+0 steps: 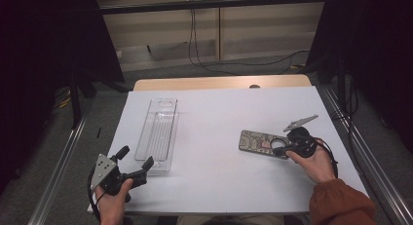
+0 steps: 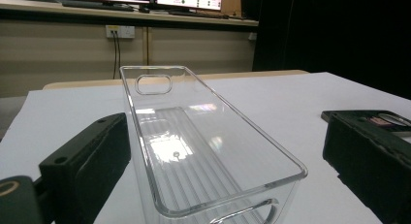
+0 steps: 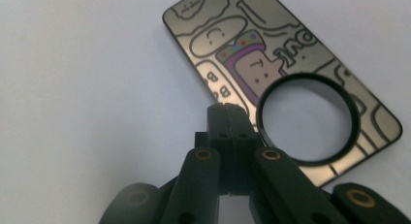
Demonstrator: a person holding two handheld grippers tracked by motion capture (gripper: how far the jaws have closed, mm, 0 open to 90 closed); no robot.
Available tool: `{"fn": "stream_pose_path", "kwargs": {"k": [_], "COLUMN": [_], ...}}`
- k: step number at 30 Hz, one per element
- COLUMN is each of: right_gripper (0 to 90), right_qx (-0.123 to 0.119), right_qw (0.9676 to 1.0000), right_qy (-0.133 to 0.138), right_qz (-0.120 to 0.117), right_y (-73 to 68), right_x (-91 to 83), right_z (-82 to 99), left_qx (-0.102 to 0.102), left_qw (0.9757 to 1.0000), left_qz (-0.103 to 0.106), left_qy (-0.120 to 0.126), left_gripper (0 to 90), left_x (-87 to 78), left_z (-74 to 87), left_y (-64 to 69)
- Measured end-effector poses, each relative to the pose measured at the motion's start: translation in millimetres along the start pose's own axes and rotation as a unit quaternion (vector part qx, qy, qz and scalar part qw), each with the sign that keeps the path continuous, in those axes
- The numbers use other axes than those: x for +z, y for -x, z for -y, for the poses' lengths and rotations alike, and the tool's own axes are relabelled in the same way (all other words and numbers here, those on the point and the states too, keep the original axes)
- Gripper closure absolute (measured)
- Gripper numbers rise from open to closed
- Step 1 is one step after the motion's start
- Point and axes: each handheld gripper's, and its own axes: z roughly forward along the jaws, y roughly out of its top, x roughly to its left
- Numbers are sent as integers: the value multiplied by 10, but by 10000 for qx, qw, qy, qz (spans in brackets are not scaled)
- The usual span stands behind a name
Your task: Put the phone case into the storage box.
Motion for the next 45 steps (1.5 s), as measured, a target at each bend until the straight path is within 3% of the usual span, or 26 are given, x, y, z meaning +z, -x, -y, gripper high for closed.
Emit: {"fn": "stream_pose_path", "kwargs": {"k": [5, 6, 11, 12, 22, 26, 27, 32, 41, 45], "right_gripper": [900, 900, 900, 900, 900, 900, 900, 900, 900, 900], "right_qx": [71, -37, -74, -26, -128, 62, 39, 168, 237, 136], "right_qw": [9998, 9998, 9997, 9999, 9992, 9997, 9992, 9989, 9987, 9988], "right_qy": [170, 169, 191, 70, -140, -71, -151, -109, -226, -234], "right_qz": [1, 69, 100, 150, 342, 211, 380, 418, 388, 397], "right_y": [39, 42, 18, 4, 56, 80, 93, 149, 200, 152], "right_x": [47, 71, 182, 211, 604, 670, 742, 819, 979, 1015], "right_z": [-161, -254, -461, -511, -956, -1023, -1044, -1091, -1119, -1132], "left_qx": [13, 12, 17, -12, -36, -49, -58, -59, -65, -62], "left_qw": [10000, 10000, 10000, 10000, 10000, 10000, 10000, 10000, 10000, 10000], "left_qz": [-6, -24, -11, -6, 5, -7, -4, 4, 20, -12], "left_qy": [-21, -17, -18, 4, 8, 9, 13, 9, 3, -2], "left_gripper": [33, 33, 33, 33, 33, 33, 33, 33, 33, 33], "left_x": [4, 2, 2, 3, 9, 7, 8, 8, 9, 2], "left_z": [1, 2, 2, 3, 2, 3, 4, 6, 6, 6], "left_y": [-9, -8, -8, -4, -10, -15, -13, -16, -17, -21]}}
